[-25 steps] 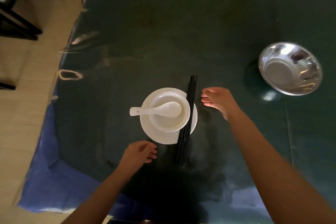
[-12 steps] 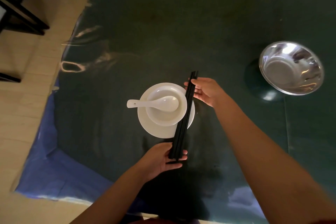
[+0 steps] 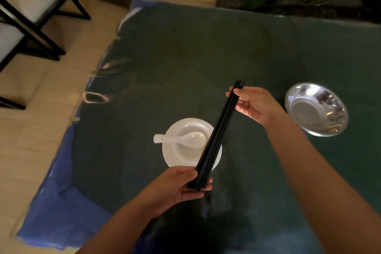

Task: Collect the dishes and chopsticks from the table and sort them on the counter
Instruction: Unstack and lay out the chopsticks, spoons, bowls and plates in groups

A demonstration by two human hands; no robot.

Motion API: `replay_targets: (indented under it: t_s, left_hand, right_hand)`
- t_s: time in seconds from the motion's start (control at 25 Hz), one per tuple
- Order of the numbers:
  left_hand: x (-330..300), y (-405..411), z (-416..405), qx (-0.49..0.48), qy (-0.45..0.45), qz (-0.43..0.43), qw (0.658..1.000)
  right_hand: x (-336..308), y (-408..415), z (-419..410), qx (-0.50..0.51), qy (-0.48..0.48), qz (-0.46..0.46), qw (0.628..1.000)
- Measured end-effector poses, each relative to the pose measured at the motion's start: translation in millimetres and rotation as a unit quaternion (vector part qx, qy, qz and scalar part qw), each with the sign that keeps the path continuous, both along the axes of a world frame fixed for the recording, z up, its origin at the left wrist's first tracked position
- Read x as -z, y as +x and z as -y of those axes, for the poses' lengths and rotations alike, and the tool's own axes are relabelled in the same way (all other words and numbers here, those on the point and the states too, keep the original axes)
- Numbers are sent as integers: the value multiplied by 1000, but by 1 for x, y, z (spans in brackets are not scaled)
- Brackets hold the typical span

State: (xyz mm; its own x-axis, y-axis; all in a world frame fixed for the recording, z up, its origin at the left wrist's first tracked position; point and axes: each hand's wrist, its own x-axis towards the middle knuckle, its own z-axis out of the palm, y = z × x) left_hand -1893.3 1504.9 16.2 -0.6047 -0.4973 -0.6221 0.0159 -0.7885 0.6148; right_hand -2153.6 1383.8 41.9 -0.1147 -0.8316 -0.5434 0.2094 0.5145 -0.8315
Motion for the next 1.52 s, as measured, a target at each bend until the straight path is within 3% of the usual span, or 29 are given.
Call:
replay_targets:
  t_s: [0.24, 0.4, 0.64, 0.76, 0.84, 0.92, 1.04, 1.12, 1.2, 1.28, 1.32, 1.44, 1.52]
  left_hand:
    - [-29, 71, 70, -91, -54, 55, 993]
    - [-6, 130, 123, -163, -31, 69, 984]
    - [71, 160, 182, -240, 25, 117, 963]
    - [95, 153, 198, -196, -68, 216, 954]
    - [106, 149, 197, -118, -219, 354, 902]
    - [112, 144, 189, -72, -344, 454, 819]
    - [109, 132, 180, 22, -462, 576, 674]
    - [109, 129, 176, 49, -509, 606, 609]
    - [111, 132, 176, 43, -520, 613, 594]
    - [115, 138, 176, 33, -522, 622, 582]
    - [117, 141, 177, 32, -520, 627, 579]
    - [122, 149, 176, 29, -534, 623, 571]
    - [126, 153, 173, 29, -563, 590, 579]
  right_hand:
    - [-41, 89, 87, -44, -29, 54, 997]
    - [-17, 158, 153, -64, 25, 93, 993]
    - [61, 218, 225, -68, 106, 28, 992]
    - [91, 224, 249, -66, 105, -52, 991]
    - [106, 227, 258, -55, 93, -98, 989]
    - [117, 231, 265, -49, 76, -132, 987]
    - [123, 236, 272, -62, 56, -163, 983]
    - [126, 235, 273, -80, 48, -195, 976]
    - [130, 233, 270, -123, 22, -300, 946]
    - [130, 230, 264, -170, -14, -428, 888]
    - [130, 230, 260, -183, -28, -452, 873]
    - [130, 230, 245, -184, -52, -413, 890]
    - [132, 230, 234, -185, -92, -433, 877]
